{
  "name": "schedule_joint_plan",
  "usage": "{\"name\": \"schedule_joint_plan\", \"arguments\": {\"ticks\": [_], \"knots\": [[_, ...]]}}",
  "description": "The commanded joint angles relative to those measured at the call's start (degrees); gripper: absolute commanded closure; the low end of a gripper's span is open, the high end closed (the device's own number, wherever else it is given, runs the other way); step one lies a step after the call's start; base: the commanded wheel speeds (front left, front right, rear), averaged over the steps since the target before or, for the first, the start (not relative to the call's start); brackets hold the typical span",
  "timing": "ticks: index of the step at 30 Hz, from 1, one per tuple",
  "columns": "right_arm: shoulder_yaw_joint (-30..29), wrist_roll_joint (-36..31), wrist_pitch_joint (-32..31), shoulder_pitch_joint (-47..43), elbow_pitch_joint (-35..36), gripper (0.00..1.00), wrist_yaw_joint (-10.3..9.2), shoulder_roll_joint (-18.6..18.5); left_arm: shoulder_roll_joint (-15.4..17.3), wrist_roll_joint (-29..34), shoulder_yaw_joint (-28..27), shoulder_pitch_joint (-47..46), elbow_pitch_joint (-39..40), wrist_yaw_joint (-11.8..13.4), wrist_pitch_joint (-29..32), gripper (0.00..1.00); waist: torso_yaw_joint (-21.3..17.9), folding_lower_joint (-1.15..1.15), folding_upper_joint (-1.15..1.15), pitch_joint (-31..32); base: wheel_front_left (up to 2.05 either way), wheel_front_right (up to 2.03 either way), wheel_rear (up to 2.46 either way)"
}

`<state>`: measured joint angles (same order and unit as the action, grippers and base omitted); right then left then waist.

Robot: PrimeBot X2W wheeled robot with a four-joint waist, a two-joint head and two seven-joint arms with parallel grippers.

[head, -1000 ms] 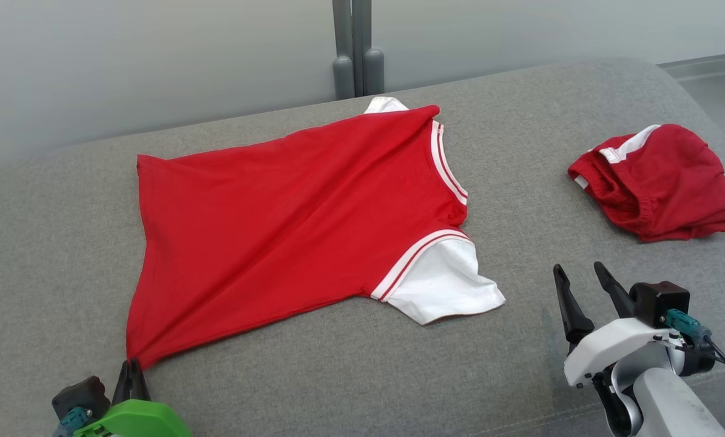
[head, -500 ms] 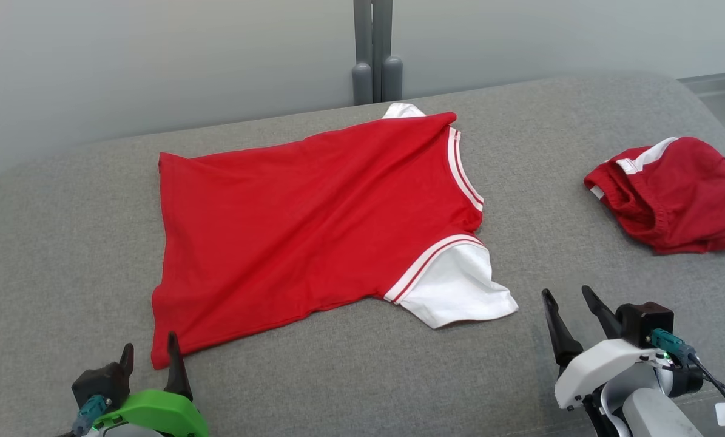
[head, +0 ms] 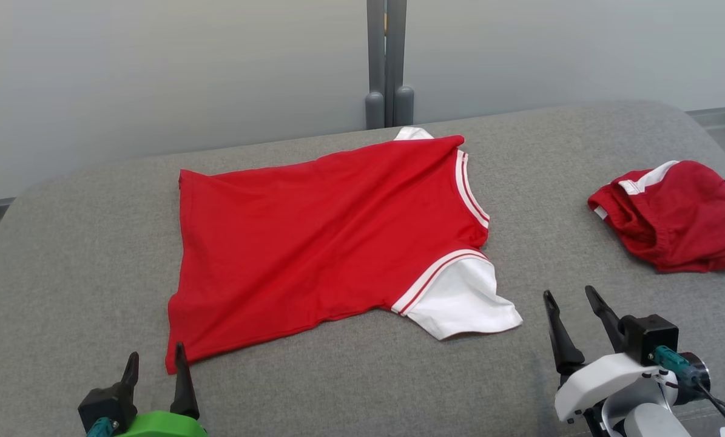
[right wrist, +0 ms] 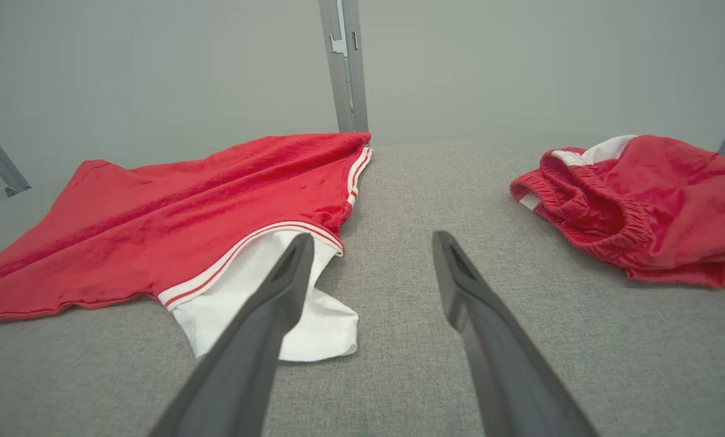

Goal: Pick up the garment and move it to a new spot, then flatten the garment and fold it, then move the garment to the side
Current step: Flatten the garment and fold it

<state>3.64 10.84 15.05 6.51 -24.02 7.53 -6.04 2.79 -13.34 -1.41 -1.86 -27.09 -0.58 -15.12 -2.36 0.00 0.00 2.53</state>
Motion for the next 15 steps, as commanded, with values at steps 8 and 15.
{"name": "schedule_joint_plan", "arguments": {"ticks": [8, 15], "knots": [[0.29, -1.95, 0.15, -3.34, 3.89, 0.0, -0.09, 1.28, 0.24, 1.27, 1.09, 2.88, 3.33, 0.45, -0.03, 0.0, 0.41, 0.0, 0.0, 1.8, 0.0, 0.0, 0.0], [1.52, -2.62, 0.14, -4.05, 4.85, 0.0, -0.09, 1.81, 0.23, 0.72, 1.79, 3.2, 3.54, 0.52, -0.03, 0.0, 0.8, 0.0, 0.0, 2.13, 0.0, 0.0, 0.0]]}}
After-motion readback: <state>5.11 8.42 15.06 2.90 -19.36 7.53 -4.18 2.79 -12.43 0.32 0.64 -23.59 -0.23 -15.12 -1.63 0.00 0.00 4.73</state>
